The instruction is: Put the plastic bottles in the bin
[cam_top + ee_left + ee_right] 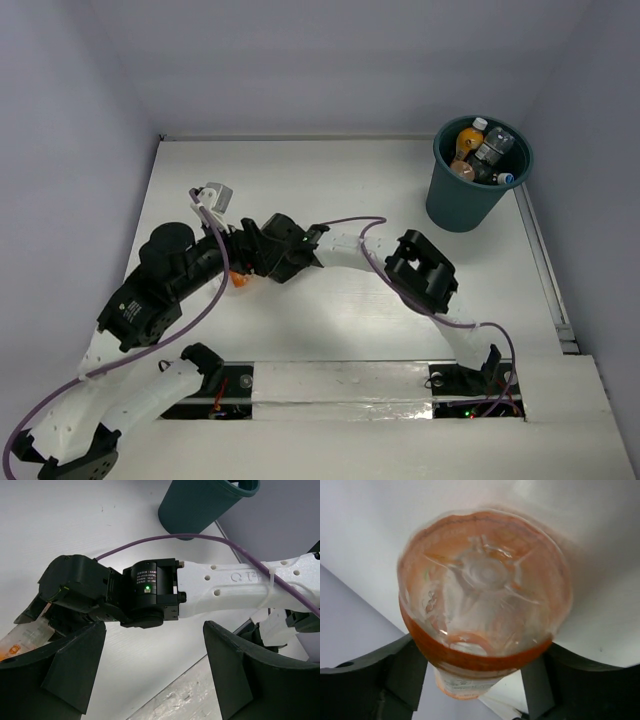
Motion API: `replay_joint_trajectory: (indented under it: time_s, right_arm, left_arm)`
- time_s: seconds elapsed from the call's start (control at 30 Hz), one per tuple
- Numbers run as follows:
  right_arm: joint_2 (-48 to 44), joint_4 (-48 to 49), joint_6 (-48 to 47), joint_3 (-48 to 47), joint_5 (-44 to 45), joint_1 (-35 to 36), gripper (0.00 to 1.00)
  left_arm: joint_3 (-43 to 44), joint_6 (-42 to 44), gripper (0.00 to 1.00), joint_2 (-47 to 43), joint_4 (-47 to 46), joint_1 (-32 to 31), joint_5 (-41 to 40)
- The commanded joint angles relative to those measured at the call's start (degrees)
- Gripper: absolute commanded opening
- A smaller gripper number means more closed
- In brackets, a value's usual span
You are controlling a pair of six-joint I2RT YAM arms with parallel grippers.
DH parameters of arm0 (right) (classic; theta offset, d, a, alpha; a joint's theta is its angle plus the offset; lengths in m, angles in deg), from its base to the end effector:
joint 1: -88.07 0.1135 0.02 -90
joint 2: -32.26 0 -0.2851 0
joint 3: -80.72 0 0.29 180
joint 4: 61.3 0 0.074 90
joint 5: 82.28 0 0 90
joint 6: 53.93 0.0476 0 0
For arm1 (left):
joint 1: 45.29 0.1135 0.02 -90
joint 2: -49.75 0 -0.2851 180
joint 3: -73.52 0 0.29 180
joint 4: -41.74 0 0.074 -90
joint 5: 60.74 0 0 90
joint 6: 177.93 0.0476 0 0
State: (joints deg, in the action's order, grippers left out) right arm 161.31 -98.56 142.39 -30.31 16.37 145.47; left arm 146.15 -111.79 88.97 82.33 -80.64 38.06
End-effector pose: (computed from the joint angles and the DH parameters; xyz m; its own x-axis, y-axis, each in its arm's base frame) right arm 0.2993 0.4547 0.1457 -0.6306 0.7750 0.0414 0.6461 0.4946 0.5814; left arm 0.1273 -0.0993 0.4383 -0.3746 -0.2244 -0.8996 0.5949 0.6861 -0.4188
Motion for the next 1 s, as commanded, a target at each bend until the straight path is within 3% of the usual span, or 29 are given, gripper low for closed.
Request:
replay_joint_trajectory:
  time_s: [0.0,0.03,0.13,0.23,0.37,0.47,0.57,0.67,0.83,0.97]
  right_arm:
    - [1.29,-4.65,-1.55,-0.84,3.57,-0.72,0.69]
    - [1.03,-5.26,-2.51,-0.58,4.18,-0.72,0.55]
    - [-3.35,-2.73,-9.28,3.8,6.37,-0.72,0.41]
    - [-14.94,3.85,-15.52,13.81,9.97,-0.19,0.4]
    - [-31.82,-0.32,-24.99,18.32,21.04,-1.06,0.39]
    - [-40.79,-12.79,-30.8,12.62,30.36,-4.05,0.39]
    - [-48.53,-24.05,-37.65,6.2,38.36,-11.77,0.39]
    - [-54.95,-28.9,-44.86,1.72,41.88,-24.07,0.36]
    - [-55.15,-37.32,-58.67,-8.91,48.29,-40.58,0.36]
    - [-50.58,-40.77,-66.75,-15.6,52.52,-45.61,0.37]
  left_arm:
    - [3.56,2.05,0.76,0.85,-1.22,-1.47,-2.11]
    - [4.17,2.41,0.76,0.94,-0.96,-1.47,-2.81]
    - [7.07,3.99,0.76,1.29,0.27,-2.61,-6.15]
    - [11.37,5.39,0.76,2.0,1.5,-4.01,-10.8]
    - [20.68,6.63,0.76,3.75,2.21,-5.69,-13.71]
    - [22.54,7.33,0.77,4.37,0.9,-5.69,-13.72]
    - [19.05,6.99,0.77,4.02,-1.56,-5.69,-11.88]
    - [14.48,5.58,0.77,2.62,-2.89,-5.69,-9.86]
    - [9.81,3.55,0.77,-0.11,-4.39,-5.69,-6.34]
    - [7.61,4.08,0.78,-0.9,-3.51,-5.69,-6.07]
